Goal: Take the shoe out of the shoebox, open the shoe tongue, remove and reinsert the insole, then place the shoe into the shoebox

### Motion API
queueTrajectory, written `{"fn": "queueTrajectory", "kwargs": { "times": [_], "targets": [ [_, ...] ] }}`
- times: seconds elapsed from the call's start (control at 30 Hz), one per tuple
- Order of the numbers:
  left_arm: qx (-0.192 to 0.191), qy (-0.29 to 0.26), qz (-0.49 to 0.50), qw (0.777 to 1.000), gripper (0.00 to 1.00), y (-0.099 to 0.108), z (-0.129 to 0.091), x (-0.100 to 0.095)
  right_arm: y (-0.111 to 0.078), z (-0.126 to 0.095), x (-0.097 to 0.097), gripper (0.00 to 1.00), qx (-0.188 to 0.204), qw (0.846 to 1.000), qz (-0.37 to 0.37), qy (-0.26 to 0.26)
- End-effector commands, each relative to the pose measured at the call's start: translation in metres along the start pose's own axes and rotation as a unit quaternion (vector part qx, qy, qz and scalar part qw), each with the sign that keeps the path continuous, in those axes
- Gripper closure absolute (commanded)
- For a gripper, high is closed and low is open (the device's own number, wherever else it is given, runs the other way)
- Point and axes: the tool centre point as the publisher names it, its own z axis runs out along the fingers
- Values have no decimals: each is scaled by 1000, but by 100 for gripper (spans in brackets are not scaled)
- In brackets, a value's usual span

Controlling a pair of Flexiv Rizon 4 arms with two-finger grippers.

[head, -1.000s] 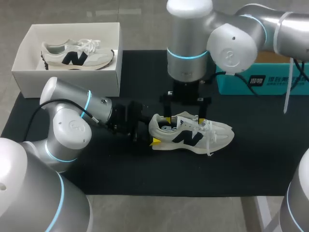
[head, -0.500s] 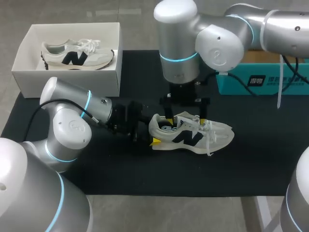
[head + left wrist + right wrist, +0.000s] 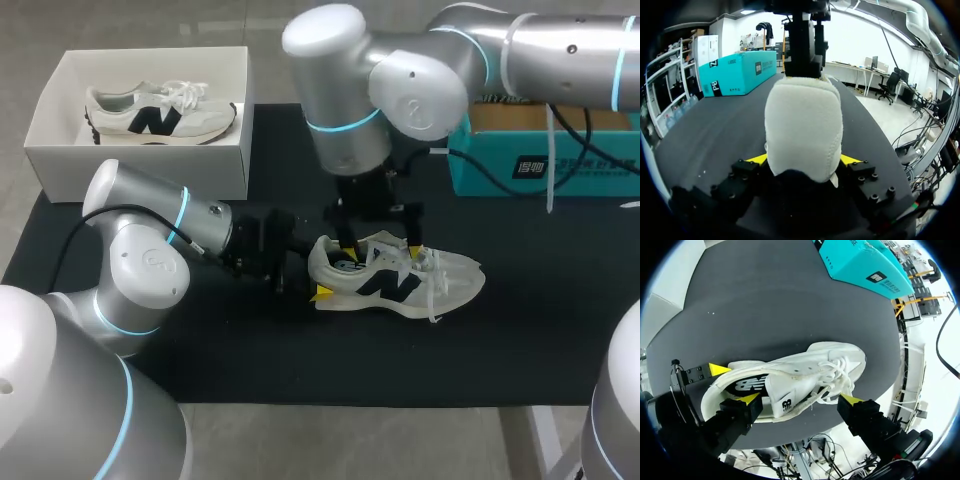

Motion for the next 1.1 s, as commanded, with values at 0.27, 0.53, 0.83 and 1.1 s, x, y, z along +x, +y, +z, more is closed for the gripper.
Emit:
{"fn": "queueTrajectory", "kwargs": {
  "times": [0.27, 0.53, 0.83, 1.1],
  "targets": [
    [-2, 0, 0, 1000, 100, -1, 0, 0, -2, 1, 1, 0, 10, 997, 33, -69],
    [-2, 0, 0, 1000, 100, -1, 0, 0, -7, -2, -17, 0, 15, 994, 60, -90],
    [-2, 0, 0, 1000, 100, -1, 0, 0, -9, -9, -36, 51, 14, 994, 78, -78],
    [-2, 0, 0, 1000, 100, -1, 0, 0, -8, -8, -40, 100, 17, 995, 79, -51]
  ]
}}
